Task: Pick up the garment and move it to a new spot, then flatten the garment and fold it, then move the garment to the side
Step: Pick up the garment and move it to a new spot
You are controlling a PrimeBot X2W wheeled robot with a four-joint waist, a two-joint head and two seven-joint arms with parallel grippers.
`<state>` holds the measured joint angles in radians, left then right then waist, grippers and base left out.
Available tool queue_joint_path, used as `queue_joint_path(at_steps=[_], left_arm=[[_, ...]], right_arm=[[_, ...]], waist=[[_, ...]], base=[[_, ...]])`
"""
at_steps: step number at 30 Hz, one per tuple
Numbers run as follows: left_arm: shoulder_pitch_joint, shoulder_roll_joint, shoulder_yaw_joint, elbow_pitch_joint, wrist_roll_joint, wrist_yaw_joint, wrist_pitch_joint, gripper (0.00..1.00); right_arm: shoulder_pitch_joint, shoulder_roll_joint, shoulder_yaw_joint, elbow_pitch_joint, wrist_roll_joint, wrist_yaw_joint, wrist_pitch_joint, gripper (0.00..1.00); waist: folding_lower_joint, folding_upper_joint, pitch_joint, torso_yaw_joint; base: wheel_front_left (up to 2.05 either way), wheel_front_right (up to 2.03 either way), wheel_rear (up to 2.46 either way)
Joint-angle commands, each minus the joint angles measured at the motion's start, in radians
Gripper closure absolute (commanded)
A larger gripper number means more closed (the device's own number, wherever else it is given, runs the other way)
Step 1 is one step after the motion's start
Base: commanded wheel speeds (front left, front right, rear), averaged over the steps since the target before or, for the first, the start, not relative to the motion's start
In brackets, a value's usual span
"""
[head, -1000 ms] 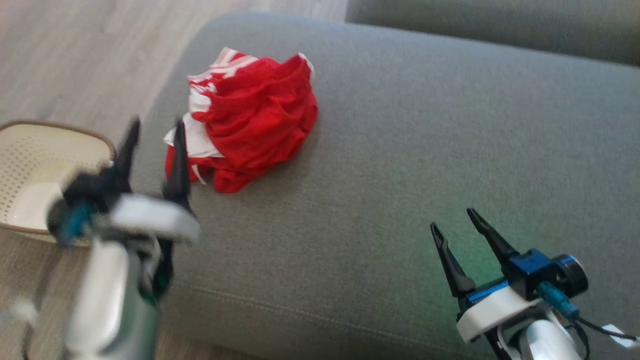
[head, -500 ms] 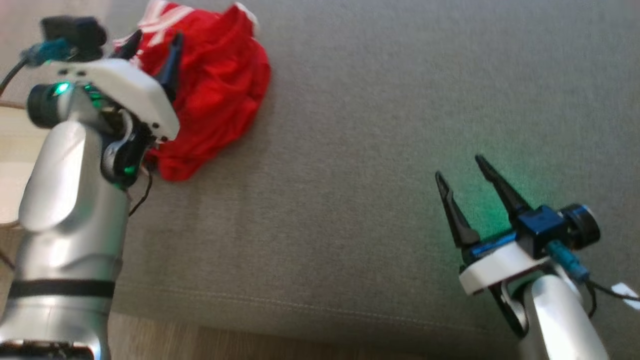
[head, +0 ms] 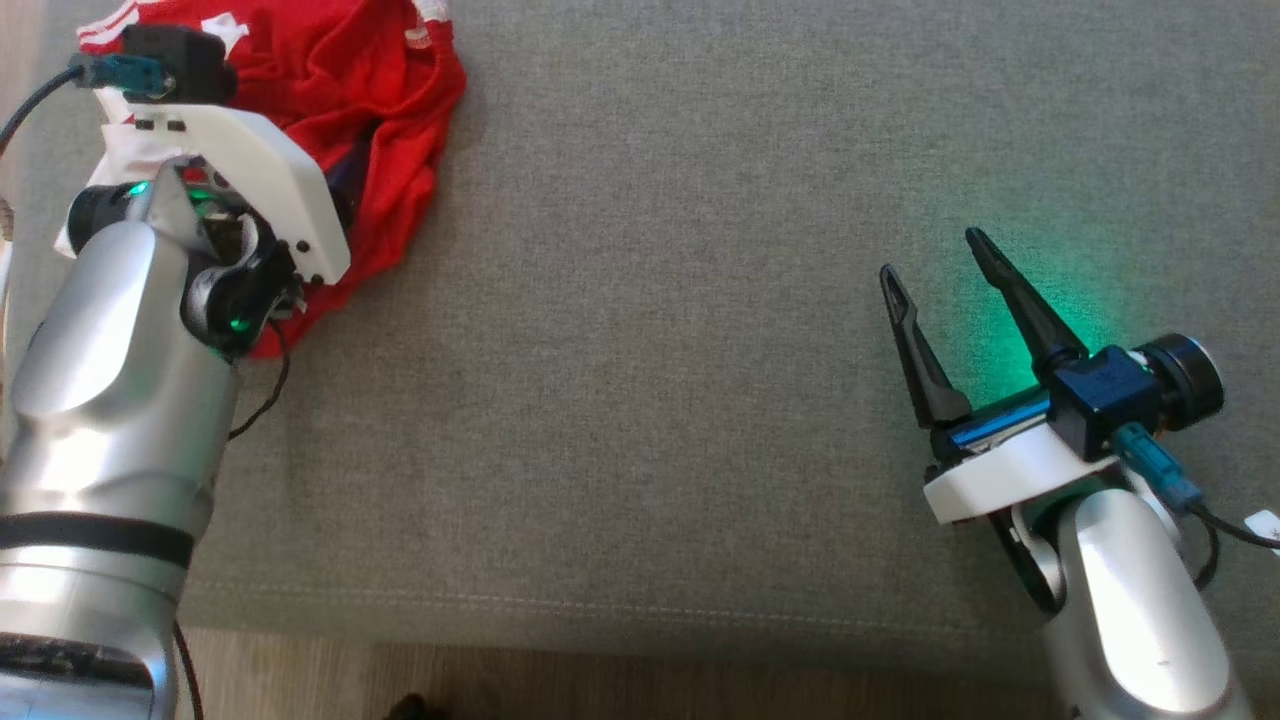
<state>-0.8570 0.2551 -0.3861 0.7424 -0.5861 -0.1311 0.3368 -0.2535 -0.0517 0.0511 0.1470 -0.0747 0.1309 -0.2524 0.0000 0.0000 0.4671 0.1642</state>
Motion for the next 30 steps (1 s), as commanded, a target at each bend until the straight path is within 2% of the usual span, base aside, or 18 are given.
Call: queue_joint_path(at_steps=[1, 2, 3, 12, 18, 23, 30], left_arm=[[-0.008, 0.045, -0.004, 0.001, -0.014, 0.001, -0.003, 0.03], [-0.009, 0.049, -0.012, 0.002, -0.017, 0.001, -0.022, 0.88], [-0.010, 0.053, -0.020, 0.005, -0.018, 0.001, -0.045, 1.00], [-0.004, 0.096, -0.048, -0.011, 0.008, 0.000, -0.313, 1.00], [0.015, 0.126, -0.034, -0.087, 0.031, 0.016, -0.441, 1.00], [0.043, 0.148, -0.019, -0.191, 0.028, 0.031, -0.478, 1.00], [0.091, 0.164, -0.003, -0.351, -0.010, 0.038, -0.451, 1.00]], right_arm=[[-0.013, 0.001, 0.021, -0.038, -0.007, 0.000, -0.009, 0.00], [-0.013, 0.001, 0.018, -0.038, -0.008, 0.000, -0.009, 0.00], [-0.012, 0.001, 0.016, -0.037, -0.008, 0.000, -0.009, 0.00], [0.011, 0.001, 0.026, -0.018, 0.011, 0.000, -0.009, 0.00], [0.036, 0.001, 0.040, -0.007, 0.038, 0.000, -0.009, 0.00], [0.066, 0.001, 0.045, -0.001, 0.063, 0.000, -0.009, 0.00], [0.095, 0.001, 0.055, 0.000, 0.088, 0.000, -0.009, 0.00]], waist=[[0.0000, 0.0000, 0.007, -0.002], [0.0000, 0.0000, 0.007, 0.000], [0.0000, 0.0000, 0.005, 0.001], [0.0000, 0.0000, -0.085, 0.013], [0.0000, 0.0000, -0.164, 0.007], [0.0000, 0.0000, -0.228, -0.014], [0.0000, 0.0000, -0.295, -0.075]], base=[[0.00, 0.00, 0.00], [0.00, 0.00, 0.00], [0.00, 0.00, 0.00], [0.00, 0.00, 0.00], [0.00, 0.00, 0.00], [0.00, 0.00, 0.00], [0.00, 0.00, 0.00]])
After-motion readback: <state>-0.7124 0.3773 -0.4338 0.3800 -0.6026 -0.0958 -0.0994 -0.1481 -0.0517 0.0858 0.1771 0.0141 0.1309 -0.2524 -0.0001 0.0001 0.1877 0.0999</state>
